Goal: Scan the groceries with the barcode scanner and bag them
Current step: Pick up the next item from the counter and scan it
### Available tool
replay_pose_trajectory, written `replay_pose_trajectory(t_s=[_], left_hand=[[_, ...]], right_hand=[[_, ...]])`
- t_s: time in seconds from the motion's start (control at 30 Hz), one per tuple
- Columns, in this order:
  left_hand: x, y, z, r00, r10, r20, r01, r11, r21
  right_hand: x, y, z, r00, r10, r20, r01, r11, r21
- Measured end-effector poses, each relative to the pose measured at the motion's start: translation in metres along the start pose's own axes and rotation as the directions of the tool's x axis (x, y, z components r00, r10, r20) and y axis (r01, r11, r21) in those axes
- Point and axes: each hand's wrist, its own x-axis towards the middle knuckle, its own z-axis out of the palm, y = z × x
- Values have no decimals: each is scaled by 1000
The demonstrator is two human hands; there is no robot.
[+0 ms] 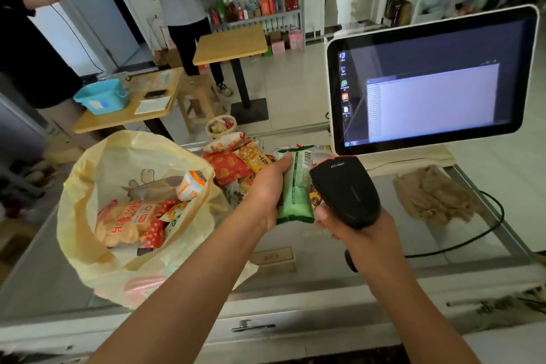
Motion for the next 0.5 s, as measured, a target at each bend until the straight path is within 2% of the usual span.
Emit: replay_pose_trajectory(t_s=[0.03,0.07,0.13,0.2,0.27,0.4,0.5], left_hand=[[1,2,-3,993,109,-32,-104,984,147],[0,5,-7,972,233,-24,-211,918,337],[-1,12,-16,906,420,58,-345,650,677],[2,20,-25,846,512,149,-385,392,836],[7,28,-30,807,542,236,-405,216,888],[14,37,-37,810,507,296,-404,116,907],[15,40,-37,810,491,321,-406,74,911]], right_hand=[[-5,-3,-2,1000,10,19,-10,1000,-5],[-9,-8,-6,999,21,45,-20,1000,-14],[-17,-17,-14,996,42,81,-36,996,-76],[-24,-22,-19,995,63,79,-53,990,-128],[-31,-23,-20,993,86,81,-72,983,-168],[-40,-27,-15,990,101,96,-73,963,-261],[-41,-24,-10,986,131,103,-101,962,-253]])
